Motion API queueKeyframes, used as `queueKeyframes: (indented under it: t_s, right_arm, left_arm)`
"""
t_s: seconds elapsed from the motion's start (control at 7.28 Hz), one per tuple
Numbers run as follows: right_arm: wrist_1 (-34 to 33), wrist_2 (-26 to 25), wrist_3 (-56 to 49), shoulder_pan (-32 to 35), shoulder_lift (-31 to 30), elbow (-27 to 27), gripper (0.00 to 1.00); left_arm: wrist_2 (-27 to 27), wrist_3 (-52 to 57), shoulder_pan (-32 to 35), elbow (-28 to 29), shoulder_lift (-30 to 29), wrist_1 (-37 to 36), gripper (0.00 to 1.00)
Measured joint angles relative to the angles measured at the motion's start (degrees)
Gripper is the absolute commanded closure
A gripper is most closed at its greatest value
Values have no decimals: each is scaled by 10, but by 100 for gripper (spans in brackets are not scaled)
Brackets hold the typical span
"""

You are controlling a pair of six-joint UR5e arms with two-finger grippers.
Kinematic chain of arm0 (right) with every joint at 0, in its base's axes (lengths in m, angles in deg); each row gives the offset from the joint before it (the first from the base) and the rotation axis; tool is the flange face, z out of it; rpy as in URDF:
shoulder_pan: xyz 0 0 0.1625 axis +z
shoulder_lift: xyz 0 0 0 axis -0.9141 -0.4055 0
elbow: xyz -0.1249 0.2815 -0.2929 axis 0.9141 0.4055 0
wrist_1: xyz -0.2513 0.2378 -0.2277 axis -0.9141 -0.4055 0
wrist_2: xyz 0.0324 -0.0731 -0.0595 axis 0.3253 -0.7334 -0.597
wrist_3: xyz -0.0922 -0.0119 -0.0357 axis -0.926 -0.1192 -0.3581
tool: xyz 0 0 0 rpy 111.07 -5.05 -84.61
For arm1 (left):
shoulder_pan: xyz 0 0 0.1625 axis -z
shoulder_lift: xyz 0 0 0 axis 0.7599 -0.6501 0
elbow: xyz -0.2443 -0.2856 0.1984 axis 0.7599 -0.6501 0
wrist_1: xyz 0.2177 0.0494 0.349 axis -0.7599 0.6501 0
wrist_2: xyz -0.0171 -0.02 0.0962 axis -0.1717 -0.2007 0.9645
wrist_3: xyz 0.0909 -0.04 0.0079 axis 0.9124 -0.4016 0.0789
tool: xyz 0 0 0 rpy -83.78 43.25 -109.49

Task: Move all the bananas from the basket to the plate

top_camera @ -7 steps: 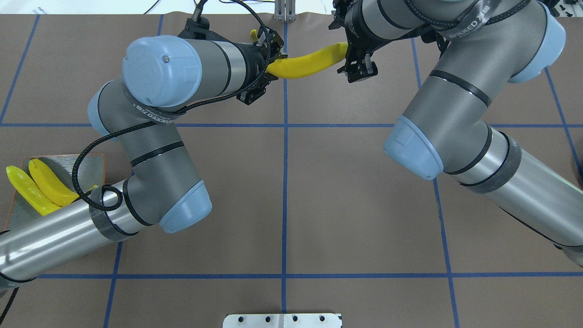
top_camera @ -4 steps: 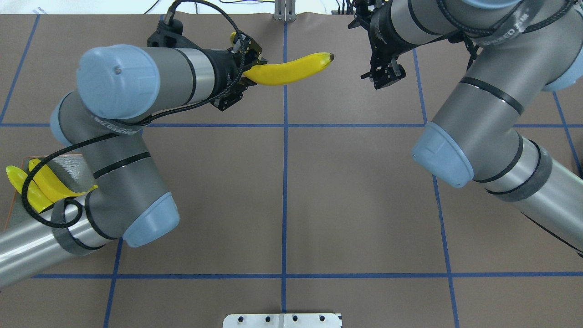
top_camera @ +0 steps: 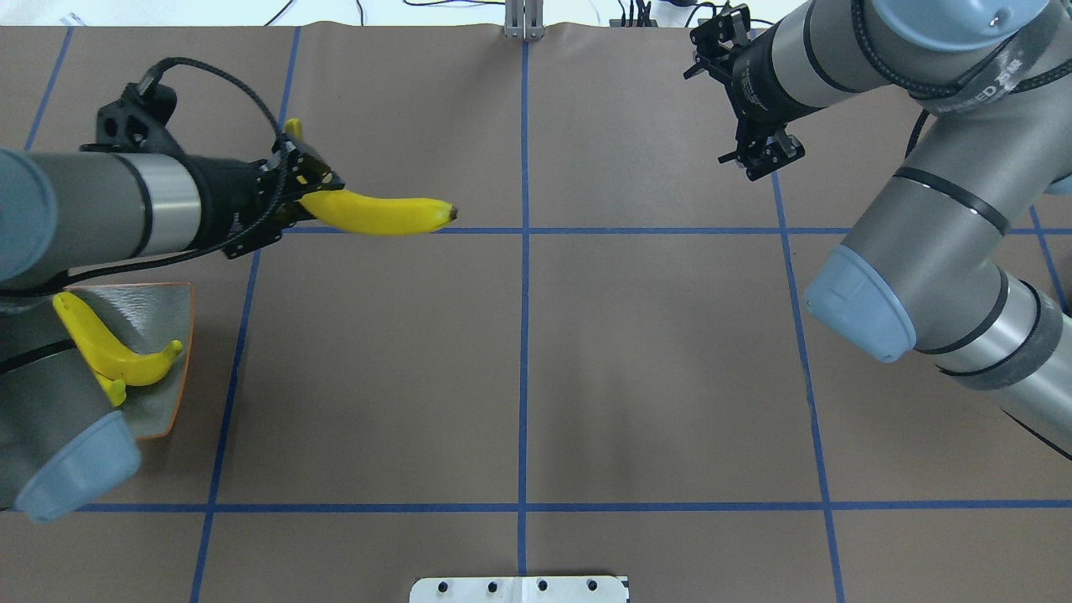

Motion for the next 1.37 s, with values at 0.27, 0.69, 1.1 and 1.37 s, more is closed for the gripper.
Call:
queueKeyframes:
  t_s: [0.27,0.69,1.1,1.37]
  right_arm:
    - [1,-1,-80,4,-23,1,0]
    - [2,-3,-125,7,-34,10,0]
    - [4,-3,-129,7,-35,15,0]
    - [4,-3,-128,6,-35,16,0]
  left_arm:
    - [-92,135,56,-26,109,5,100]
    - [-174,311,126,11,239,76,100]
    - [-277,336,186,137,286,241,100]
    - [-305,338,204,174,292,280,100]
